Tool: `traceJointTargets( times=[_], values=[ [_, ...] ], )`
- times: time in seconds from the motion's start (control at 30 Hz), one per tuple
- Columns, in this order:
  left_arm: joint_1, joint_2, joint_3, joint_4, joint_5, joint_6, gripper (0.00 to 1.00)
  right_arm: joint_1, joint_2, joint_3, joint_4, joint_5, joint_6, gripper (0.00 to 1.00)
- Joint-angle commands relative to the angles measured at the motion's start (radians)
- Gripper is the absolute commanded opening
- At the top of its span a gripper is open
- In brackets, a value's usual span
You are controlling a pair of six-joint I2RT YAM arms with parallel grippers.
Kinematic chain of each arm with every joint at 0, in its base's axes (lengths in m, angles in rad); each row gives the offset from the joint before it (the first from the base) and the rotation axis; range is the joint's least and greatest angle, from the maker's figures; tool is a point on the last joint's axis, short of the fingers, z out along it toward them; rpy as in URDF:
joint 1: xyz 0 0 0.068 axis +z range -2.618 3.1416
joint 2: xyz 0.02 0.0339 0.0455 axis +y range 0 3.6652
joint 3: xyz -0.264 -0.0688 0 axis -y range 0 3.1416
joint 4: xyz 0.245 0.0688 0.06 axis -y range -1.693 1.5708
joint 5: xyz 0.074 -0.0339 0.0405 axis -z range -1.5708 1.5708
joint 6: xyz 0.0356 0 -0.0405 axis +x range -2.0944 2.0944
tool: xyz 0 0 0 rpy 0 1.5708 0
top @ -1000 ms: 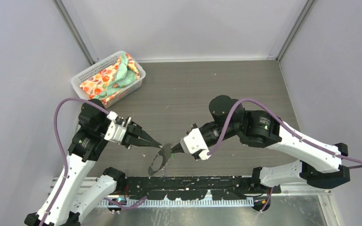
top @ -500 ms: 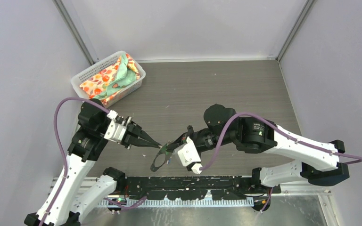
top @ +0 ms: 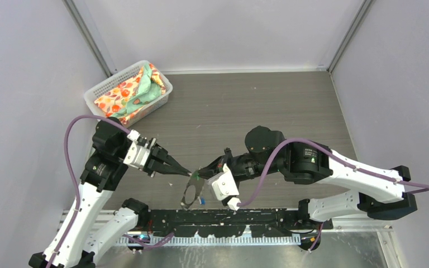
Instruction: Put the keys on the keyring
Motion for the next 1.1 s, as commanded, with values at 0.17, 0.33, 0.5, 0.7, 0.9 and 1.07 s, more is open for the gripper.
traceJointTargets(
  times=[0.17, 0.33, 0.5, 0.7, 0.9, 1.07],
  values=[
    [-0.005, -0.011, 0.030, 0.031, 0.031, -0.016, 0.00, 0.015, -0.003, 0.043, 0.036, 0.012, -0.007, 0.01],
    [-0.005, -0.012, 0.028, 0.030, 0.016, -0.016, 0.00, 0.020, 0.002, 0.049, 0.039, 0.017, -0.005, 0.01],
    [-0.005, -0.012, 0.022, 0.033, 0.012, -0.016, 0.00, 0.024, 0.009, 0.057, 0.036, 0.026, -0.006, 0.01],
    [-0.005, -0.014, 0.021, 0.033, 0.009, -0.012, 0.00, 0.025, 0.025, 0.079, 0.018, 0.029, -0.013, 0.01],
    [-0.005, -0.019, 0.022, 0.034, -0.014, -0.012, 0.00, 0.027, 0.030, 0.088, 0.010, 0.025, -0.017, 0.01],
    [-0.005, -0.019, 0.016, 0.036, -0.027, -0.012, 0.00, 0.031, 0.030, 0.093, 0.009, 0.024, -0.017, 0.01]
  ],
)
